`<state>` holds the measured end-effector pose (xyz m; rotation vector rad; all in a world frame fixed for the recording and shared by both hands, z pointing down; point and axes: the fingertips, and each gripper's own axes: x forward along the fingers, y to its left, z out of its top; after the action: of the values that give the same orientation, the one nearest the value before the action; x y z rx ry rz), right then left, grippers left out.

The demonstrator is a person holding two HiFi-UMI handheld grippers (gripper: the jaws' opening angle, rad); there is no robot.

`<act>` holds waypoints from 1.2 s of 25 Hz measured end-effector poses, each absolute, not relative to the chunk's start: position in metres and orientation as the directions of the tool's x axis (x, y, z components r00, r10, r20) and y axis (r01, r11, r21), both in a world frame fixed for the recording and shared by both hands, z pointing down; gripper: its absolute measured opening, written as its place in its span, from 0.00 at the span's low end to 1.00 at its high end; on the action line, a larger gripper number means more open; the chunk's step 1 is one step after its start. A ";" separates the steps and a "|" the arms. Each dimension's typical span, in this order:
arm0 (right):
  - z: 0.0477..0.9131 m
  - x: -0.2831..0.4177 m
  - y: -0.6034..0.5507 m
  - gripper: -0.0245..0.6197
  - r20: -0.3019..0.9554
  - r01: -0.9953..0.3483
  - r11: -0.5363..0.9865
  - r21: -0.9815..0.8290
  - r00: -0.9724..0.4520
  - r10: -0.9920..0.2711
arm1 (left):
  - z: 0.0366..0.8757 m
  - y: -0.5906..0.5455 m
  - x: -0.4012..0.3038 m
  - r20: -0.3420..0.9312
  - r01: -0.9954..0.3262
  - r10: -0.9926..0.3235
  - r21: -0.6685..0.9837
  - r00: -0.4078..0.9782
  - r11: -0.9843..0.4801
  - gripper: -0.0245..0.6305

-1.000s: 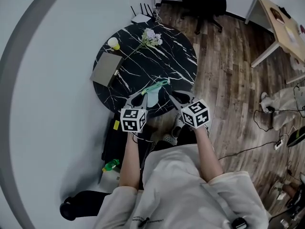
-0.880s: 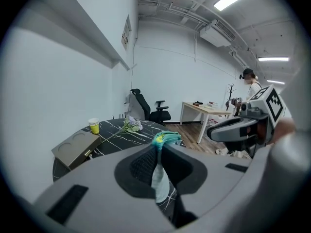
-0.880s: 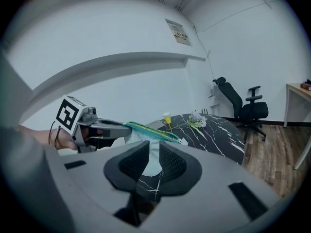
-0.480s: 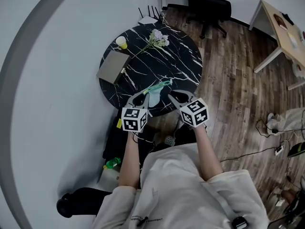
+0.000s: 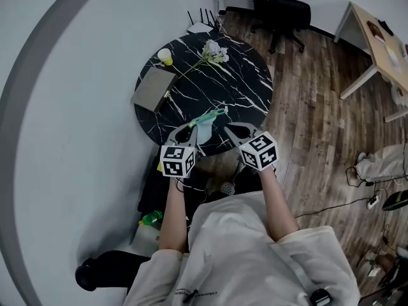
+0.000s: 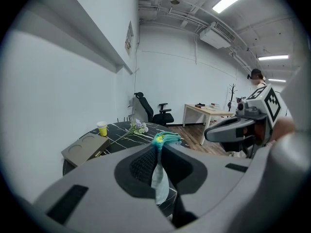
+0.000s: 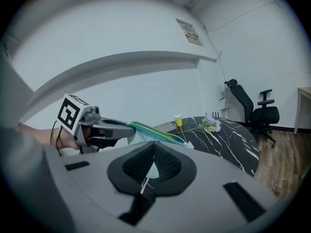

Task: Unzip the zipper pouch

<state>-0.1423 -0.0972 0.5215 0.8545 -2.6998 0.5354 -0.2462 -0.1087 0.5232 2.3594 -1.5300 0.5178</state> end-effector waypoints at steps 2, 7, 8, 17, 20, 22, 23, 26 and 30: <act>0.521 -0.141 -0.097 0.05 0.350 -0.596 0.758 -0.266 -0.792 -0.499 | 0.522 -0.109 -0.246 0.438 -0.916 -0.817 0.042 0.376 -0.399 0.11; 0.523 -0.143 -0.095 0.05 0.359 -0.598 0.757 -0.264 -0.790 -0.498 | 0.522 -0.108 -0.246 0.435 -0.913 -0.814 0.047 0.384 -0.406 0.11; 0.522 -0.143 -0.094 0.05 0.360 -0.597 0.757 -0.264 -0.789 -0.497 | 0.522 -0.108 -0.246 0.435 -0.912 -0.814 0.047 0.385 -0.407 0.11; 0.526 -0.132 -0.096 0.05 0.384 -0.613 0.749 -0.251 -0.773 -0.505 | 0.521 -0.110 -0.240 0.431 -0.912 -0.815 0.049 0.388 -0.408 0.11; 0.527 -0.131 -0.095 0.05 0.384 -0.614 0.749 -0.249 -0.773 -0.506 | 0.522 -0.110 -0.239 0.429 -0.910 -0.815 0.048 0.391 -0.411 0.11; 0.528 -0.131 -0.096 0.05 0.383 -0.616 0.747 -0.250 -0.771 -0.508 | 0.523 -0.110 -0.238 0.429 -0.908 -0.812 0.049 0.395 -0.416 0.11; 0.528 -0.132 -0.096 0.05 0.384 -0.617 0.746 -0.249 -0.771 -0.509 | 0.523 -0.110 -0.238 0.430 -0.907 -0.811 0.050 0.397 -0.417 0.11; 0.527 -0.133 -0.097 0.05 0.387 -0.619 0.751 -0.232 -0.767 -0.512 | 0.523 -0.110 -0.237 0.431 -0.907 -0.810 0.051 0.398 -0.419 0.11; 0.526 -0.133 -0.098 0.05 0.387 -0.613 0.757 -0.226 -0.770 -0.508 | 0.523 -0.109 -0.235 0.430 -0.904 -0.808 0.047 0.402 -0.425 0.11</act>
<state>-0.1328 -0.0977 0.5265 0.8698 -2.6528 0.4945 -0.2352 -0.1089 0.5227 2.3896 -1.4992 0.5036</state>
